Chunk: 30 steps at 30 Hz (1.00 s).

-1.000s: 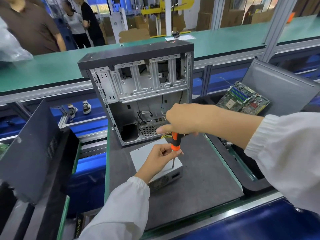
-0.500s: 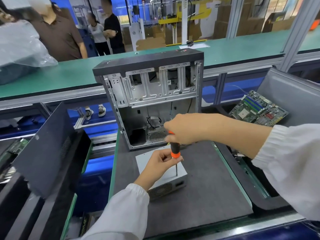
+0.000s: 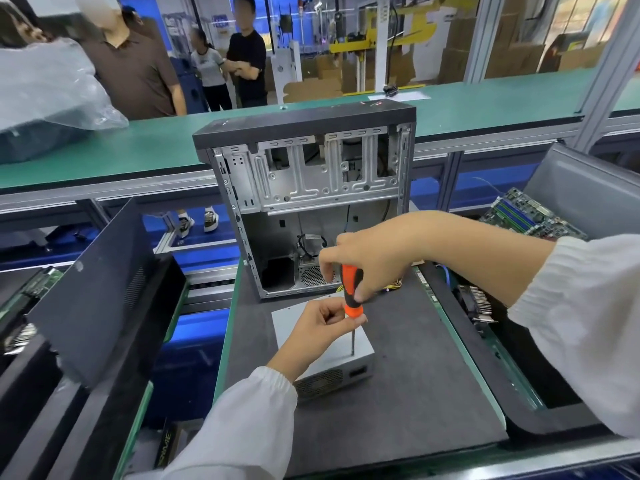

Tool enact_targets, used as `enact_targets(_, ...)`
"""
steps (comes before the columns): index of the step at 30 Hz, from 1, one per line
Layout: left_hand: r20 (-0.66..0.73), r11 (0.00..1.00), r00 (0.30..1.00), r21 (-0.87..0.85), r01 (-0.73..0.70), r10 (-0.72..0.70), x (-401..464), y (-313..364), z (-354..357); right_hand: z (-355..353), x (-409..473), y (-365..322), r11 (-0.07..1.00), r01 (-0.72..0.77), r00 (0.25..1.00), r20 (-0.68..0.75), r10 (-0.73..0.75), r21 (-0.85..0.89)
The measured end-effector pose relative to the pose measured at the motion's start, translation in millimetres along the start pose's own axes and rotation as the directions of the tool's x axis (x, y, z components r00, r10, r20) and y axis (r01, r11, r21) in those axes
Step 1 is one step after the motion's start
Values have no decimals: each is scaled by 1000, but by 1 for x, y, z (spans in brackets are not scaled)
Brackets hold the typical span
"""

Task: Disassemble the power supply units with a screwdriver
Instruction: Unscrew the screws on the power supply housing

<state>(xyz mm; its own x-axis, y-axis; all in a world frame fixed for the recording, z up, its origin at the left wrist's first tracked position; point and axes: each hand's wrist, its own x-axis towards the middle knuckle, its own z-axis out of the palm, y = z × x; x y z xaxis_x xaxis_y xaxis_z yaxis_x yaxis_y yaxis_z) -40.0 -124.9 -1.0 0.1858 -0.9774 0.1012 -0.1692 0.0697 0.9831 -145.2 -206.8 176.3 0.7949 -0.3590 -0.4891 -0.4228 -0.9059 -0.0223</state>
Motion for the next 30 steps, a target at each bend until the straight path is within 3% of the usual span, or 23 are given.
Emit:
enact_targets(5,4,1000,1000,0,2,-2,0,0,1,4,0,-5,977,-210,972,-111,205,-31)
enact_targets(9,9,1000,1000,-2,5,-5,1,-3,3,11,8,-2,989,-128,981,-156,116,-68)
enact_targets(13,0,1000,1000,-9,-3,3,0,-1,3,2,2,6,998,18,1000,-10,-18,63)
enact_targets(17,-3,1000,1000,-13,4,-4,1,1,2,7,-2,0,988,-142,974,-171,149,54)
enact_targets(20,-1,1000,1000,-10,21,-21,3,-2,3,15,5,-3,987,-137,951,-289,106,-88)
enact_targets(25,-12,1000,1000,-27,4,-4,0,-1,2,0,-1,8,998,51,998,-47,-52,-21)
enact_targets(30,-6,1000,1000,-5,1,-1,1,-3,3,8,3,4,987,-144,960,-250,123,-68)
